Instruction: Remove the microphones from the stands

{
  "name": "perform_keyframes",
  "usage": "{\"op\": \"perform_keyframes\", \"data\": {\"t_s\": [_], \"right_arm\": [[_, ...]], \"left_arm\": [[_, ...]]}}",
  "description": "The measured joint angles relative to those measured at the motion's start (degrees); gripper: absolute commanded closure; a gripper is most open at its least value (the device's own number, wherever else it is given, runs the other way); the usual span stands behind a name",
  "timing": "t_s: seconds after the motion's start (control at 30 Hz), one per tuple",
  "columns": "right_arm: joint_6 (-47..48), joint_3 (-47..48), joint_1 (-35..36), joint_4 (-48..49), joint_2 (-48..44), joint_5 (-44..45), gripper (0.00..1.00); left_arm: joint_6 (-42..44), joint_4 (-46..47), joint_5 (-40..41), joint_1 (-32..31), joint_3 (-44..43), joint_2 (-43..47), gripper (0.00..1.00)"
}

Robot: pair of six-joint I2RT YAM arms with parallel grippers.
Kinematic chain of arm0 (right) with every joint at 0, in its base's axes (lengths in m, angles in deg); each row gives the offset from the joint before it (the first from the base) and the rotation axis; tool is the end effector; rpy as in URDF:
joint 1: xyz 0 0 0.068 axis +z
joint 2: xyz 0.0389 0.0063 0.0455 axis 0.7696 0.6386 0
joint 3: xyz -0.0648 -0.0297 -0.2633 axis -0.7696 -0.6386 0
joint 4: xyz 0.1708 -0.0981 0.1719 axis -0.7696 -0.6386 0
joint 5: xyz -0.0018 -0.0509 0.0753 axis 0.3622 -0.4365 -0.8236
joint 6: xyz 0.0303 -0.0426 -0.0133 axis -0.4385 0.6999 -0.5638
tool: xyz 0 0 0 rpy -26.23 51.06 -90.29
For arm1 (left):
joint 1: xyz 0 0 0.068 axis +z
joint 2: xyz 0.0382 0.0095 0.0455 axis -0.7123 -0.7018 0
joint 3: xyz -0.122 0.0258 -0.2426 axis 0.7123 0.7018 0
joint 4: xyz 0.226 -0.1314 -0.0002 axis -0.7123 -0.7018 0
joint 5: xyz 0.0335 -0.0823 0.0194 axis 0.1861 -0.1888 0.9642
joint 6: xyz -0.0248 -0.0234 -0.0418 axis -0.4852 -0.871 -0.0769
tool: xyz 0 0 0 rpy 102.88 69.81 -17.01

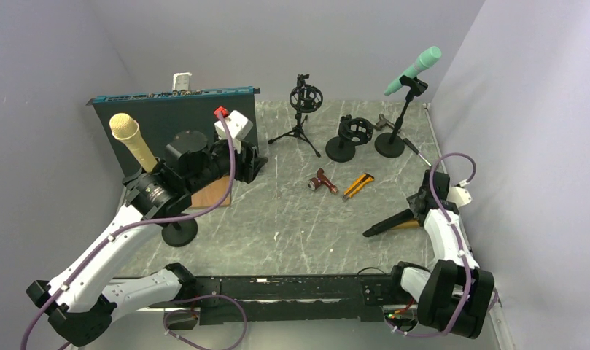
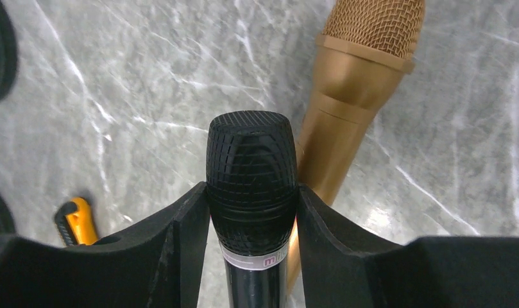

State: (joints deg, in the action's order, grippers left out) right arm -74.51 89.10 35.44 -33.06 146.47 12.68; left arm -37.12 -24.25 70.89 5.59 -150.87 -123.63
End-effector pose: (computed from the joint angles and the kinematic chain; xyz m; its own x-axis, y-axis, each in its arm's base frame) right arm 0.1852 -0.0611 0.1913 -0.1850 0.8046 -0.5642 0.8840 0.3870 0.2621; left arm 0.1581 -0.1337 0.4262 -0.1956 0.1028 -0.9753 0.6610 0.7485 -0.0537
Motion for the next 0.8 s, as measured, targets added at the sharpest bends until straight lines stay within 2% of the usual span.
{"op": "perform_keyframes", "data": {"t_s": [0.23,0.53,0.8], "right_arm": [[0.61,-0.68,-2.80,5.40,3.26,-1.36,0.94],[0.61,-2.69,-3.93,6.29,4.74,-2.75,0.89],[0.92,-4.13,-4.57,6.82,4.33,-3.08,0.77]], "left_arm": [[-1.09,0.20,-2.45,0.00,0.00,0.00,0.36],[-1.84,0.28,-4.20,0.00,-0.02,-0.55,0.36],[-2.71,0.28,-5.44,0.00,-0.02,-1.11,0.36]]}}
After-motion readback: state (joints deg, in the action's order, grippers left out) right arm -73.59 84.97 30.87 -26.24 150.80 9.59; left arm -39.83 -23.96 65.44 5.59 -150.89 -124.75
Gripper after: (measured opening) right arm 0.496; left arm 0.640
